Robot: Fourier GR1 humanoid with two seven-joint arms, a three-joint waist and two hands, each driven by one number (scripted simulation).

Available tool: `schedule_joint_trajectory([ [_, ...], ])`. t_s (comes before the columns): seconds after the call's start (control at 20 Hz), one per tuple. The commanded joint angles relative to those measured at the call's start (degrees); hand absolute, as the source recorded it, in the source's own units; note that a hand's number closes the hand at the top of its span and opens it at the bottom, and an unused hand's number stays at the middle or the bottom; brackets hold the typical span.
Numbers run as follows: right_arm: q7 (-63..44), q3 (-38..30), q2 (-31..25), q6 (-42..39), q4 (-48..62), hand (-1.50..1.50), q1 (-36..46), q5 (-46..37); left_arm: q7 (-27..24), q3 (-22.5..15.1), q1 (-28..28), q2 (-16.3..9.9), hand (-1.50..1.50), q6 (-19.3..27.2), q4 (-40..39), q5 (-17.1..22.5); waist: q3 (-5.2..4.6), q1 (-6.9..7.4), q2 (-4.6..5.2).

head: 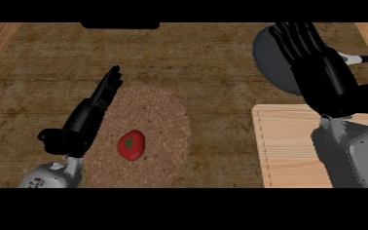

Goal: Pick the pear from the cutting board and place it in the pan

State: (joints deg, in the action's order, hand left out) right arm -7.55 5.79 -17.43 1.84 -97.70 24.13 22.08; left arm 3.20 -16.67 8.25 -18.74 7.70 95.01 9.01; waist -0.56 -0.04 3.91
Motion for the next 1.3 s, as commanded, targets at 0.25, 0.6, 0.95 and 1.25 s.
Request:
schedule_joint_trajectory([
  [0.25,14.54,-23.35,-12.17,-12.94,13.78,1.50,-12.70,10.18,2.95,3.22,-5.07,3.82,0.00,-0.92,-4.45,8.08,0.92,-1.88,-3.18],
  [0.6,39.77,-31.27,-11.48,-5.08,25.79,-1.50,-22.58,-3.24,4.95,2.24,-7.02,5.51,0.00,-2.75,-4.53,11.22,0.88,-1.24,-3.60],
  [0.95,37.77,-21.08,-26.44,-16.83,29.83,-1.50,-28.54,-18.23,5.97,4.13,-3.15,4.05,0.00,-5.32,-8.00,11.78,0.52,0.27,-3.39],
  [1.25,23.67,-13.40,-38.61,-19.49,22.27,-1.50,-29.23,-29.73,7.78,3.25,-3.58,4.79,0.00,-4.49,-5.89,11.75,0.25,0.89,-3.88],
])
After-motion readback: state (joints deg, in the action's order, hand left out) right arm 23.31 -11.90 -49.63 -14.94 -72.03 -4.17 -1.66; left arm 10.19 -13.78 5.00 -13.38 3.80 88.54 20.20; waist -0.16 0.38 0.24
